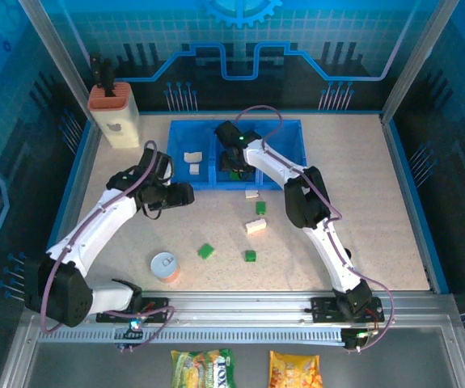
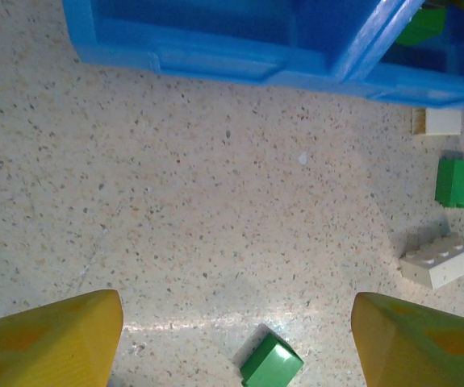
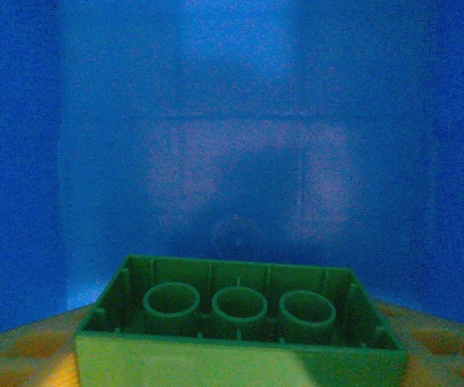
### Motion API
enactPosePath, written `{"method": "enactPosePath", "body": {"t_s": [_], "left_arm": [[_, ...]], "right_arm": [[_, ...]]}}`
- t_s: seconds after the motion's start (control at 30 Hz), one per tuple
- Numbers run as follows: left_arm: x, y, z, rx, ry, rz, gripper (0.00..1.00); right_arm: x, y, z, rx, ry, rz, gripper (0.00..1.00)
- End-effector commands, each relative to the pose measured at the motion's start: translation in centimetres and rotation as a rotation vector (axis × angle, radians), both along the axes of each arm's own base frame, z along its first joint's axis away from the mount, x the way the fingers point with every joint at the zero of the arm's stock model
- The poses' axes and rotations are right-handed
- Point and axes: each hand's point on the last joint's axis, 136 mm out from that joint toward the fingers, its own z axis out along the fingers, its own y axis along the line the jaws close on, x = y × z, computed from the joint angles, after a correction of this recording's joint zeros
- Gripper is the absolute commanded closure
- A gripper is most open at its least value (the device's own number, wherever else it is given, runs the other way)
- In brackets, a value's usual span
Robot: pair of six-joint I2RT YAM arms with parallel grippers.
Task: Sort the legos into containers by color
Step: Place the lego in the container.
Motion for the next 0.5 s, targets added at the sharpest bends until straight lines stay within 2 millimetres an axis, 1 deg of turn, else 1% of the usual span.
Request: {"method": "enactPosePath", "body": {"t_s": [0.0, 0.07, 0.23, 0.47], "left_arm": [[-1.5, -0.1, -0.6, -0.002, 0.033, 0.019, 0.24], [-1.9, -0.5, -1.1, -0.002, 0.047, 0.013, 0.24], [-2.7, -1.6, -2.1, 0.003, 0.081, -0.009, 0.25], [-4.0, -3.4, -3.6, 0.026, 0.135, -0.065, 0.26]], "right_arm": [[0.4, -0.8, 0.1, -0.01, 0.011, -0.002, 0.27], [0.4, -0.8, 0.5, -0.007, 0.007, 0.002, 0.24], [0.4, -0.4, 2.1, 0.02, -0.007, 0.018, 0.22], [-0.4, -0.4, 6.0, 0.035, -0.048, 0.031, 0.21]]}}
